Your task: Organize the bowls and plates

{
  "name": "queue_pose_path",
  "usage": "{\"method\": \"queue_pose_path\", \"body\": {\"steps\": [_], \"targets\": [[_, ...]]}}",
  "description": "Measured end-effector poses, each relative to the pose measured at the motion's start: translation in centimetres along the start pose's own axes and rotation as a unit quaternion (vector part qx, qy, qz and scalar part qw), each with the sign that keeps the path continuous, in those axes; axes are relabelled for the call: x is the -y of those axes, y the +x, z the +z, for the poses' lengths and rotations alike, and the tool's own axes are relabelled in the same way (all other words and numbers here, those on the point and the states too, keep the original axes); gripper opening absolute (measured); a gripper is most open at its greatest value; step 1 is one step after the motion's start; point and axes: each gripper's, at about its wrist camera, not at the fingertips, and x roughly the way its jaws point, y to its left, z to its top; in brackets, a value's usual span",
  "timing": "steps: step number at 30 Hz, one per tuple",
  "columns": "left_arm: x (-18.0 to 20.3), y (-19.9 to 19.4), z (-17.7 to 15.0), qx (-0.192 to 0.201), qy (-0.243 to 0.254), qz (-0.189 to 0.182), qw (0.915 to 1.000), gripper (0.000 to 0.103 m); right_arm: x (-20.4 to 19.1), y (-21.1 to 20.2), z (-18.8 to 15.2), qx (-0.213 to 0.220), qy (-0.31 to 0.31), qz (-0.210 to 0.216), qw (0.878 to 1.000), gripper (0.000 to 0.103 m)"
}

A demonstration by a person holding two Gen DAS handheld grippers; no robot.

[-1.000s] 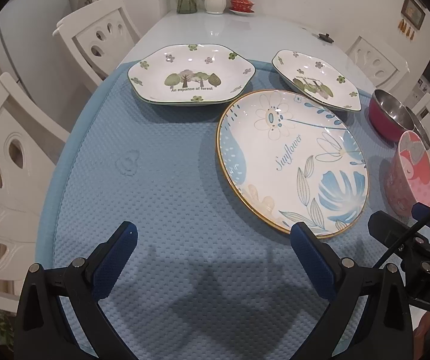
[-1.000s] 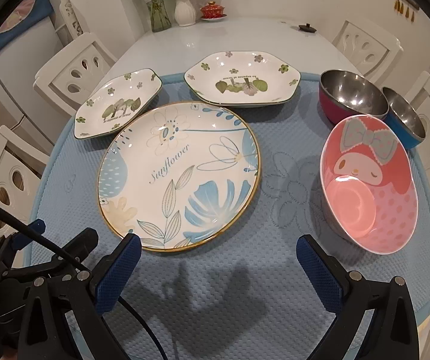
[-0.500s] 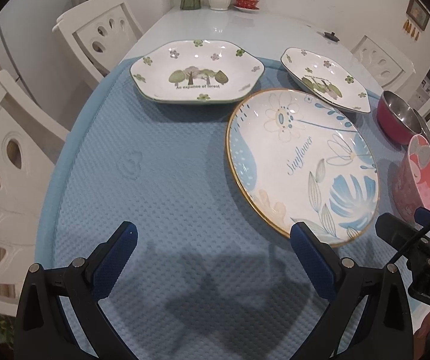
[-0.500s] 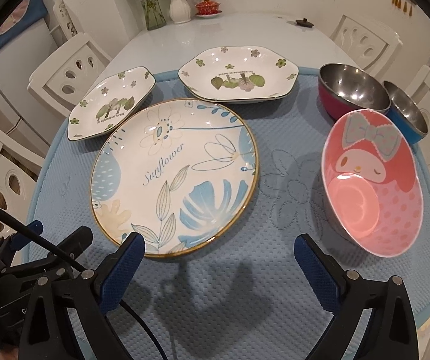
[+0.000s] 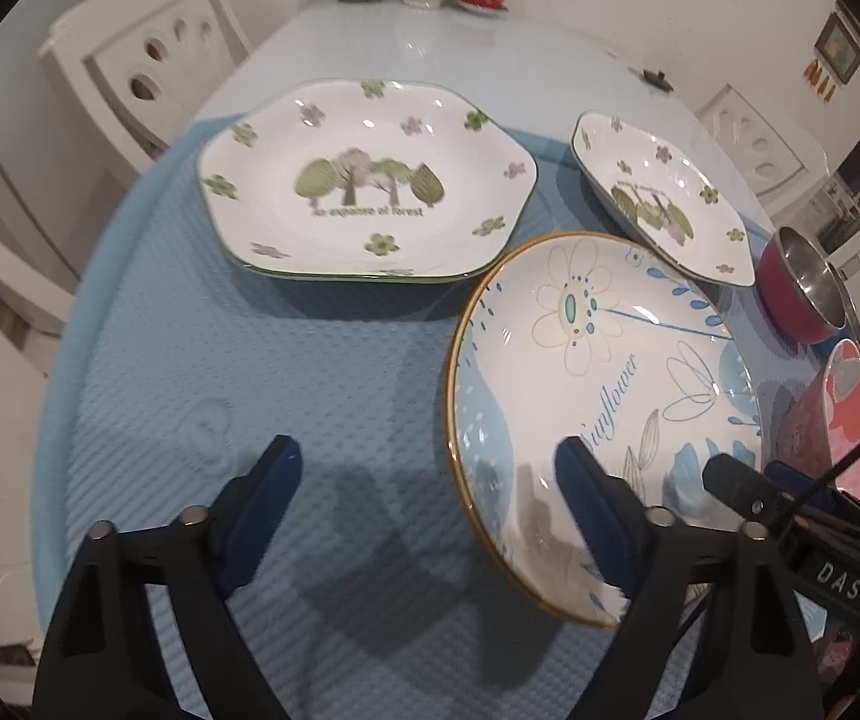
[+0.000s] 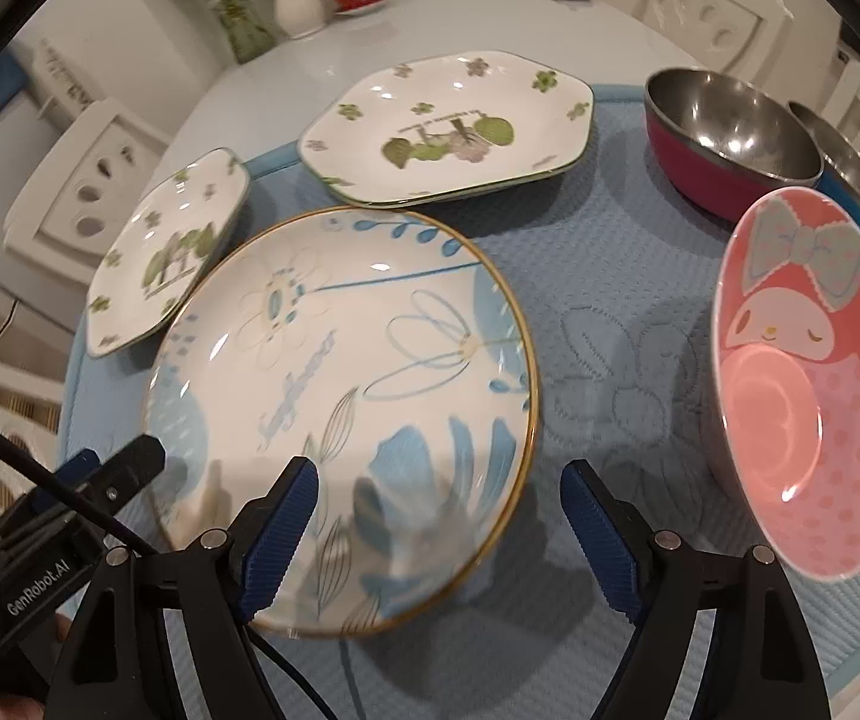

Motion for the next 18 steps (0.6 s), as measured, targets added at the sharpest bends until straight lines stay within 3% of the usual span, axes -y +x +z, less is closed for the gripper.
{"method": "queue_pose_path", "body": {"steps": [6, 9, 13, 18], "targets": [[0.3, 1.8, 0.8, -0.014, 0.009, -0.017, 0.9997, 0.079, -0.3, 1.2, 1.4, -0.001, 0.000, -0.010, 1.000, 0.081], [0.4, 2.6, 1.1, -0.023, 0.014, -0.028, 0.9992, 0.069, -0.5, 1.7, 1.9, 0.001, -0.008, -0.008, 1.000, 0.080], [0.6, 3.2, 1.5, -0.018, 0.024, -0.034, 0.9990, 0.055, -0.4, 2.6, 2.2, -0.004, -0.009, -0.010, 1.000, 0.067], [0.8, 3.5, 1.6, -0.008, 0.030, -0.072, 0.9969, 0.052, 0.1, 2.9, 2.2, 0.000, -0.011, 0.001, 1.000, 0.059]]}}
